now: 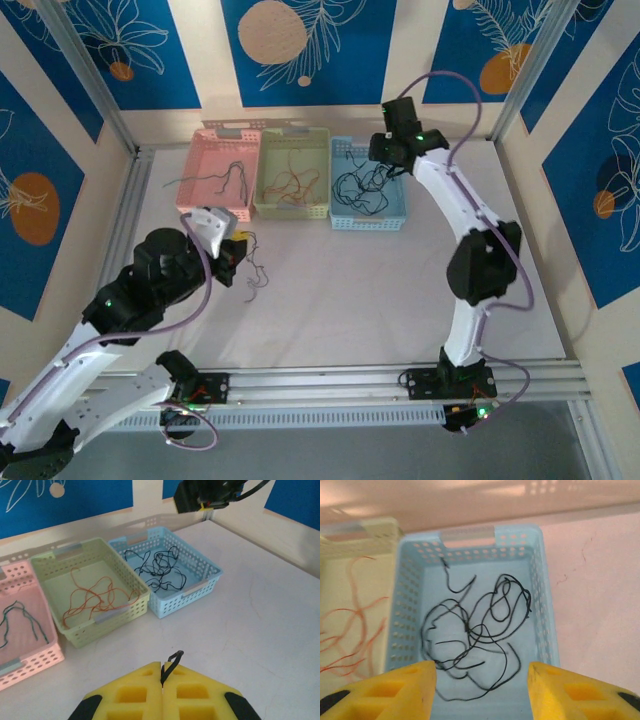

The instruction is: Untangle the cables

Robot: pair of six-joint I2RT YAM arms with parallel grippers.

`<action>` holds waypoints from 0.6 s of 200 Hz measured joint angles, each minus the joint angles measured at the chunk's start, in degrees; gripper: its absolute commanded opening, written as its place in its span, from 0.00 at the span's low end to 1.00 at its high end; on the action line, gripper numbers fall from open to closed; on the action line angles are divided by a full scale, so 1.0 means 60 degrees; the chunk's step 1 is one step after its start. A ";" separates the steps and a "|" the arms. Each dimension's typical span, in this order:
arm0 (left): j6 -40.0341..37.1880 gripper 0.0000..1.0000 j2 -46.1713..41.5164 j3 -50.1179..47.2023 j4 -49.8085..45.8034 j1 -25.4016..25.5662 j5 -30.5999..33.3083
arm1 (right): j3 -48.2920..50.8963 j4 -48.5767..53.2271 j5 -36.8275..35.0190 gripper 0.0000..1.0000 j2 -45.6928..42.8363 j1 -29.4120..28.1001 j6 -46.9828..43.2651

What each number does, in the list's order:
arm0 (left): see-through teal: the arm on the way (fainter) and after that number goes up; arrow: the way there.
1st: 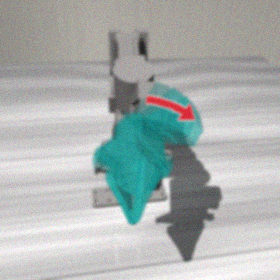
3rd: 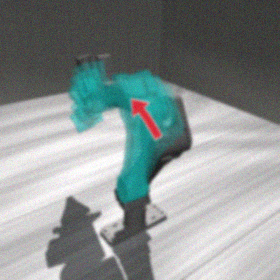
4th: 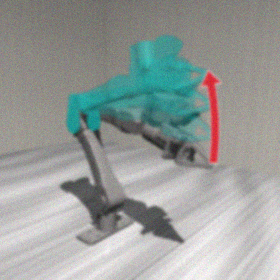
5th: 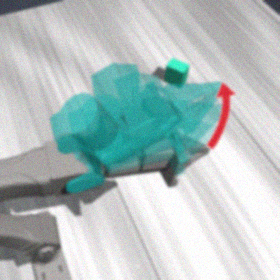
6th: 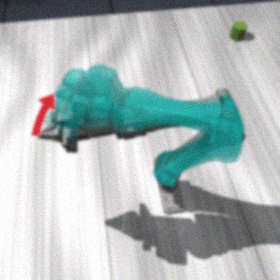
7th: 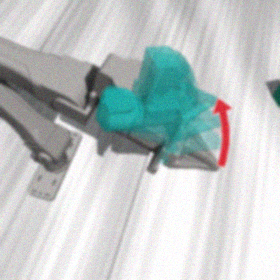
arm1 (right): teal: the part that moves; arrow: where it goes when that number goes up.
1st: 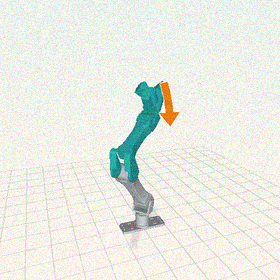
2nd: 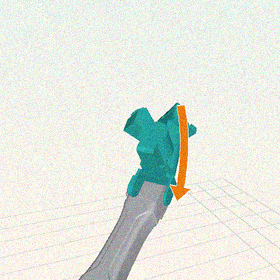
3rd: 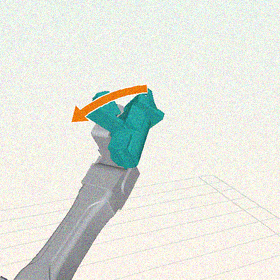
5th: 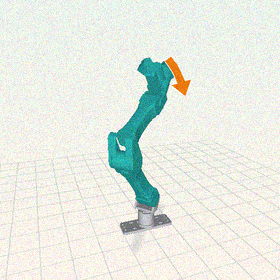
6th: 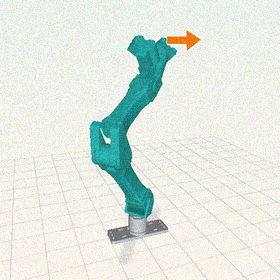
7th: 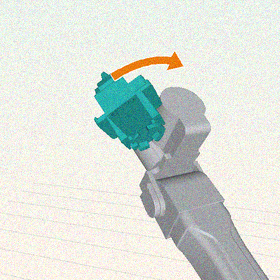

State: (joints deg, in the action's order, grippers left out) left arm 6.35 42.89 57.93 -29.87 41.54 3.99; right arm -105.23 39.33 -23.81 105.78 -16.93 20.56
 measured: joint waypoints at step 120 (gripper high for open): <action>0.0040 0.00 0.3417 0.3031 0.0958 0.0000 -0.1898 | 0.8506 -0.6568 0.8910 0.85 -0.6306 -0.2364 -0.2477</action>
State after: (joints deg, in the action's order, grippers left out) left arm 6.59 63.40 76.12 -24.12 41.54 -7.40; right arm -54.19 -0.08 29.65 67.94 -31.11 5.69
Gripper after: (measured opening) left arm 0.065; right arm 0.844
